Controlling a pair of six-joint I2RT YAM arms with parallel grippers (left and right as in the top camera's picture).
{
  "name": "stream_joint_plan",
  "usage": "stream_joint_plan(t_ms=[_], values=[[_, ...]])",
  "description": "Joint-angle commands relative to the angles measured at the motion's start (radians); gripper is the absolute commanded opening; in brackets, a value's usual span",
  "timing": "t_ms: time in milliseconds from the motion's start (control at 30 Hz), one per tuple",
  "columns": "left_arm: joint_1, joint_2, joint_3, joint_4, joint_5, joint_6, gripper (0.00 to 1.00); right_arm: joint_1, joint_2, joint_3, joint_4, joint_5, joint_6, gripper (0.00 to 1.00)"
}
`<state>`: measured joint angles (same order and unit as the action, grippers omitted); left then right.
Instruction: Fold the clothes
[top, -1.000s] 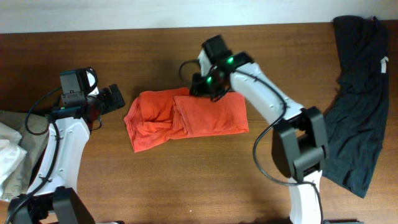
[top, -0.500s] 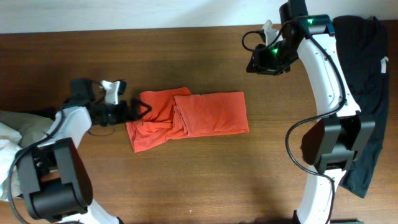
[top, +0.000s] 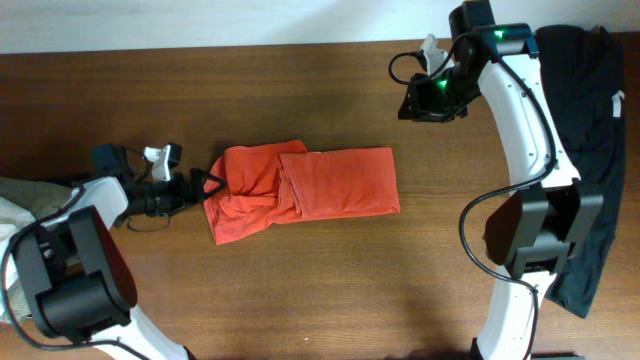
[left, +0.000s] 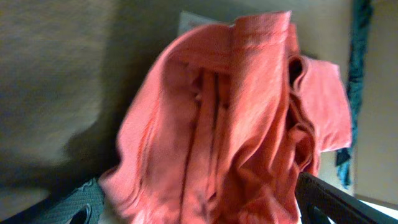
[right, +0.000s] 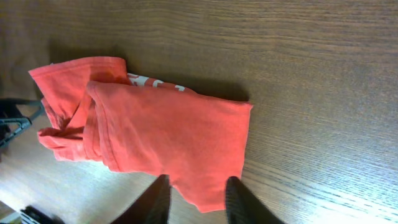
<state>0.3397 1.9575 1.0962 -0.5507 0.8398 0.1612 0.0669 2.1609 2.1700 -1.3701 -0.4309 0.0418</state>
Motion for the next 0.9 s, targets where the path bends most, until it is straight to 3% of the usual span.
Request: stream_joint_plan(t_ms=[0,200,267,300,367,600,867], values=[[-0.033,0.141,-0.032,0.042,0.005,0.009,0.99,-0.001,-0.011,0.007,-0.003,-0.005,-0.013,0.31],[-0.135,0.171,-0.032,0.132,0.082,-0.018,0.99,-0.001,-0.011,0.007,-0.004,-0.005,-0.012,0.31],[-0.200,0.171,-0.032,0.177,0.082,-0.080,0.98,-0.001,-0.011,0.007,-0.008,-0.005,-0.012,0.31],[-0.212,0.171,-0.032,0.189,0.082,-0.088,0.82,-0.001,-0.011,0.007,-0.009,-0.005,-0.012,0.31],[-0.232,0.171,-0.032,0.214,0.081,-0.125,0.01,-0.001,-0.011,0.007,-0.013,-0.005,-0.012,0.30],[-0.144,0.170,-0.008,0.296,0.103,-0.267,0.01,-0.001,-0.011,0.003,-0.036,-0.001,-0.012,0.10],[-0.064,0.170,0.073,0.224,0.145,-0.274,0.00,0.058,-0.010,-0.282,0.130,0.013,-0.003,0.04]])
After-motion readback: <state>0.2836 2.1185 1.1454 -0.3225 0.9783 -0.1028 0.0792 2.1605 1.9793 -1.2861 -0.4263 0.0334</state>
